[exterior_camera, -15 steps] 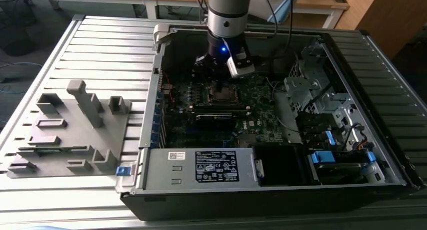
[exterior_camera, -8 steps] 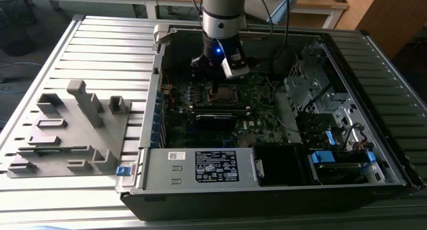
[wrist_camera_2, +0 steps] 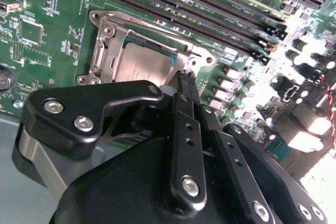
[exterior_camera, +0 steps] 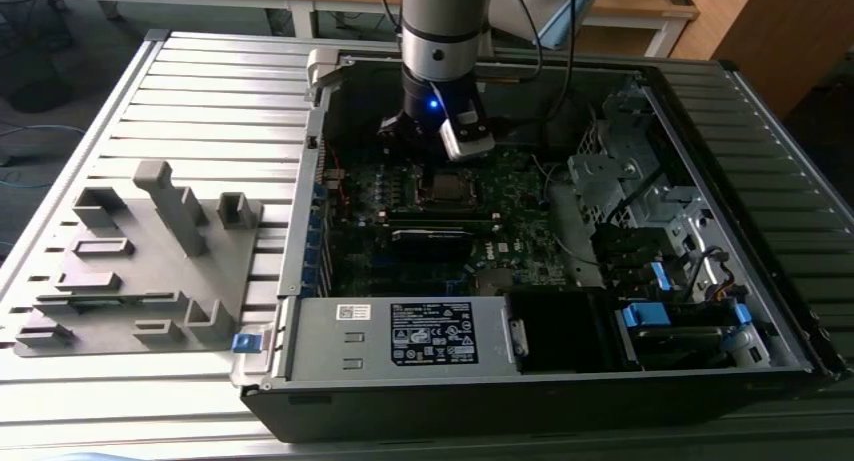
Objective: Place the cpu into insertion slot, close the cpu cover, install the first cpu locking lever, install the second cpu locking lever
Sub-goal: 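Close the cpu cover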
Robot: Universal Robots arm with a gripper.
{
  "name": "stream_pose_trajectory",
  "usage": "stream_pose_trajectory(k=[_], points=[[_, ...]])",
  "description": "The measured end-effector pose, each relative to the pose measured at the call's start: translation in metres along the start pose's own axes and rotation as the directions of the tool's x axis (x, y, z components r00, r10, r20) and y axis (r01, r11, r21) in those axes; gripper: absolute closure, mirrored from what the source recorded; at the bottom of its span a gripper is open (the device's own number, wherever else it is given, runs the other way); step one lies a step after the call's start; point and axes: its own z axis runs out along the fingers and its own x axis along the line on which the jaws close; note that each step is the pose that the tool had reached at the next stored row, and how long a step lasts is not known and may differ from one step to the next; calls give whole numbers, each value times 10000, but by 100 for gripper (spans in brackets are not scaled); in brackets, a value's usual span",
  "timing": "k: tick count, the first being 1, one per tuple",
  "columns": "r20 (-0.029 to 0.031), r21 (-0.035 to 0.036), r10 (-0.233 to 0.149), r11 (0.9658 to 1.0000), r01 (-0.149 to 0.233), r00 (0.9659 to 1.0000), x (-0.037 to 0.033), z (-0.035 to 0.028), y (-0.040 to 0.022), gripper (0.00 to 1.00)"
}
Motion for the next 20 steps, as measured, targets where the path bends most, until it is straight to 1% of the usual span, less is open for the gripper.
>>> stream_pose_trajectory(k=[6, 8, 9, 10, 14, 17, 20], points=[[-35, -228, 4, 9997, -5, 10000, 6, 12, 0, 89], [-52, -326, 0, 9995, -2, 10000, 9, 16, -1, 89], [-56, -359, -13, 9994, 11, 10000, 13, 21, -1, 89], [-57, -375, -37, 9993, 34, 10000, 18, 28, -1, 89], [-59, -379, -92, 9992, 90, 9999, 30, 65, -4, 89], [-59, -381, -118, 9992, 115, 9999, 31, 81, -3, 89], [-63, -392, -225, 9990, 222, 9997, 32, 91, 1, 89]])
